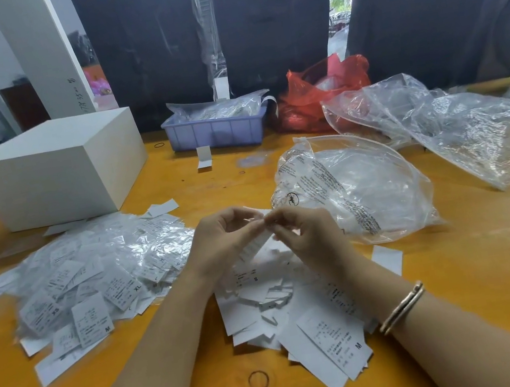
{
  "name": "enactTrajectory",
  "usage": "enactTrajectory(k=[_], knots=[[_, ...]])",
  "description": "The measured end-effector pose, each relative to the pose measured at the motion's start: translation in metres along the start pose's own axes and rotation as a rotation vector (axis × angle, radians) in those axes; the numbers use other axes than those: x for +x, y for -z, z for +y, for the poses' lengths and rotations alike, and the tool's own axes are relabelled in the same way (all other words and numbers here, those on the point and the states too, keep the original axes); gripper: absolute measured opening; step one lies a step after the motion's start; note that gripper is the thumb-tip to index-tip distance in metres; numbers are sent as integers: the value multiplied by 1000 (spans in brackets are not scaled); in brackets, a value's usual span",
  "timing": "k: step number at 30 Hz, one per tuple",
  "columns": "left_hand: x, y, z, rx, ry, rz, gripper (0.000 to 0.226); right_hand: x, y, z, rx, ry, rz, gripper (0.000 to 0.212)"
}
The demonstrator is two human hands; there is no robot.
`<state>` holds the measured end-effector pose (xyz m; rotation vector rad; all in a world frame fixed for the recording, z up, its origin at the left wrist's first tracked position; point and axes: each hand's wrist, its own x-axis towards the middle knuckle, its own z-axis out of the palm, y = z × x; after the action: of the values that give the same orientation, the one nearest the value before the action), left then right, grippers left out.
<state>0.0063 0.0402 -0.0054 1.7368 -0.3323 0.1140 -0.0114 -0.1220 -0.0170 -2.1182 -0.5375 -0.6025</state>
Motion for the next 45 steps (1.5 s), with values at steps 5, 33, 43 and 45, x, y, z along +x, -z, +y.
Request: enactTrajectory(k=[5,33,43,45], knots=[[3,8,-3,147,-34,190,9,5,7,1,-231,124,49,31],[-6,-7,-4,703,-367,43,16,17,57,64,-811,-511,99,11],[-3,-2,7,148,-130,18,22,17,38,15,-225,31,217,12],[-6,1,9,36,-93,-96,41,14,24,0,-72,48,67,13]])
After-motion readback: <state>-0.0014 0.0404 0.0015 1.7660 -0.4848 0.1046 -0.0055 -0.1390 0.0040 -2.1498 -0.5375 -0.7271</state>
